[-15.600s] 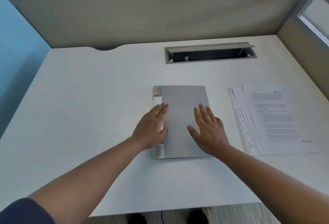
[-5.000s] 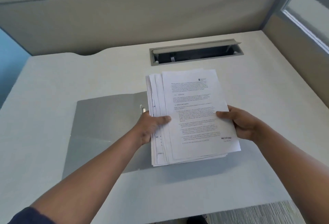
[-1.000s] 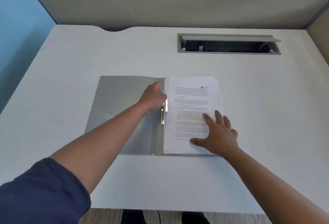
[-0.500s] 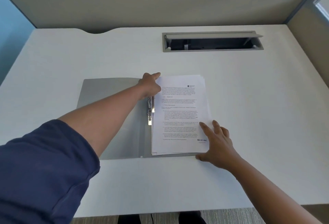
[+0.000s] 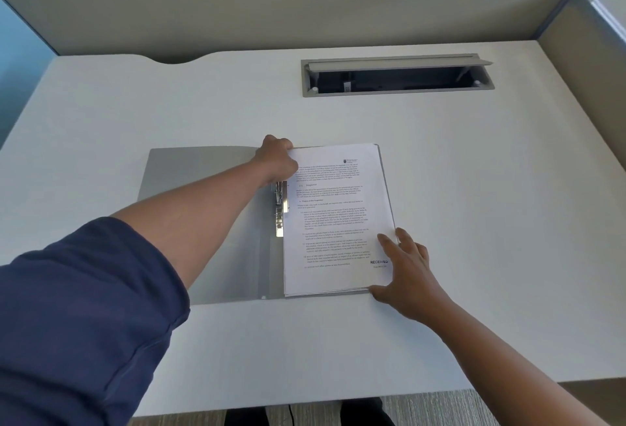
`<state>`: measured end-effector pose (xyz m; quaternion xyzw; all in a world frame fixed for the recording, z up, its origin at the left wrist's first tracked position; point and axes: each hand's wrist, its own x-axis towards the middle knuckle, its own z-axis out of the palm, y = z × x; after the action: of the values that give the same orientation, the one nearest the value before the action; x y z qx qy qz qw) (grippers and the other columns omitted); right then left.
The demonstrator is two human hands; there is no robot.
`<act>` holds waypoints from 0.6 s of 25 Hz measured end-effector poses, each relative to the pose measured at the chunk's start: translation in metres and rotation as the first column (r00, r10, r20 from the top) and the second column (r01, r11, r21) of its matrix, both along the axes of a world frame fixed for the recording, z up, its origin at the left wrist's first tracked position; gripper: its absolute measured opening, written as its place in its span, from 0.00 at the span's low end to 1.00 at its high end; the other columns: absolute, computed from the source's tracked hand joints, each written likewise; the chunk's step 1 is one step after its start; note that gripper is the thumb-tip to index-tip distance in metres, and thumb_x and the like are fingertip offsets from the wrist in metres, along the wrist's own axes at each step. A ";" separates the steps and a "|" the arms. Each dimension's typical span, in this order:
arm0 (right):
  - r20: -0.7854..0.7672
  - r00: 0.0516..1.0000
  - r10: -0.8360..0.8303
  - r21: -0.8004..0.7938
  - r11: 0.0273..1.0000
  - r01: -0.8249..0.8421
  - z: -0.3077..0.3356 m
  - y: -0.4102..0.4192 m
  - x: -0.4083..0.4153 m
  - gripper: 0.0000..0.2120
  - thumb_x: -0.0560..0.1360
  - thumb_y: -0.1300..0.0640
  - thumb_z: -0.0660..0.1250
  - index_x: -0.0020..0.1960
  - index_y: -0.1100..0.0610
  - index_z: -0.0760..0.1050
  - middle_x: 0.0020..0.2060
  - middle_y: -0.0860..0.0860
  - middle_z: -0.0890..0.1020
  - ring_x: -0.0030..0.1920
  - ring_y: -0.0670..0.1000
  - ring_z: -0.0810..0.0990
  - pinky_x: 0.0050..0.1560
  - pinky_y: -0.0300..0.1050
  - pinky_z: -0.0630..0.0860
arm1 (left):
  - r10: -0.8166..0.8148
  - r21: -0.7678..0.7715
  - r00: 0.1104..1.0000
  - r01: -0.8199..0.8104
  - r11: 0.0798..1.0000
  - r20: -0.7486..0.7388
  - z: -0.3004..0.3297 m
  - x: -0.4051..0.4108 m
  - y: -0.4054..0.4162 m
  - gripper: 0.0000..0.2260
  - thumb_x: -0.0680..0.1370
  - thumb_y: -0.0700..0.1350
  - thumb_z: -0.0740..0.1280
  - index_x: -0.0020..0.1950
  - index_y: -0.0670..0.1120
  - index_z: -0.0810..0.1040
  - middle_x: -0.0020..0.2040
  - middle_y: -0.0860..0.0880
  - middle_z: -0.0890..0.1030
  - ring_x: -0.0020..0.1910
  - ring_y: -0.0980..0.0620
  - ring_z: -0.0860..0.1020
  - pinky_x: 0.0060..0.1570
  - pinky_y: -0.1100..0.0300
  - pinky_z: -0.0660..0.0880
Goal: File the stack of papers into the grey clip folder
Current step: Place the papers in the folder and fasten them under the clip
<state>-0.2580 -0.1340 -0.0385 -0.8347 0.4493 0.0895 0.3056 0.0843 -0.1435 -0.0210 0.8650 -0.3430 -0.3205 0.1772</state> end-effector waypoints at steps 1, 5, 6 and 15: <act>-0.002 1.000 -0.003 0.000 1.000 0.003 -0.001 0.001 -0.001 0.52 0.68 0.47 0.78 0.82 0.50 0.51 0.83 0.52 0.46 0.79 0.57 0.48 0.76 0.55 0.60 | -0.003 -0.005 1.000 0.003 1.000 0.010 0.000 -0.001 0.000 0.27 0.77 0.40 0.63 0.77 0.47 0.68 0.74 0.45 0.64 0.71 0.41 0.69 0.68 0.49 0.73; -0.007 1.000 -0.003 -0.035 0.999 0.002 -0.001 0.006 0.000 0.49 0.69 0.46 0.77 0.82 0.52 0.53 0.82 0.52 0.49 0.78 0.56 0.49 0.74 0.53 0.62 | -0.008 0.015 0.999 0.008 1.000 0.032 0.001 -0.003 -0.001 0.29 0.76 0.38 0.61 0.78 0.52 0.68 0.73 0.46 0.64 0.73 0.41 0.65 0.68 0.50 0.71; -0.002 1.000 -0.003 -0.042 0.999 0.003 0.000 0.006 0.000 0.49 0.70 0.46 0.77 0.82 0.52 0.54 0.82 0.52 0.49 0.78 0.56 0.49 0.73 0.53 0.62 | -0.014 0.028 1.000 0.013 1.000 0.026 0.002 -0.003 -0.001 0.29 0.76 0.38 0.61 0.78 0.52 0.68 0.74 0.46 0.63 0.73 0.42 0.64 0.68 0.51 0.70; 0.037 0.999 -0.001 -0.048 0.999 0.002 0.002 0.013 -0.004 0.47 0.70 0.46 0.75 0.81 0.52 0.55 0.82 0.50 0.50 0.77 0.52 0.49 0.72 0.51 0.64 | -0.104 0.018 0.995 0.104 0.994 0.009 0.007 0.003 0.001 0.29 0.76 0.36 0.63 0.76 0.51 0.69 0.74 0.46 0.67 0.68 0.41 0.72 0.62 0.46 0.78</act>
<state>-0.2615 -0.1214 -0.0366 -0.8430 0.4461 0.0629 0.2940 0.0877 -0.1429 -0.0144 0.8491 -0.3855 -0.3280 0.1510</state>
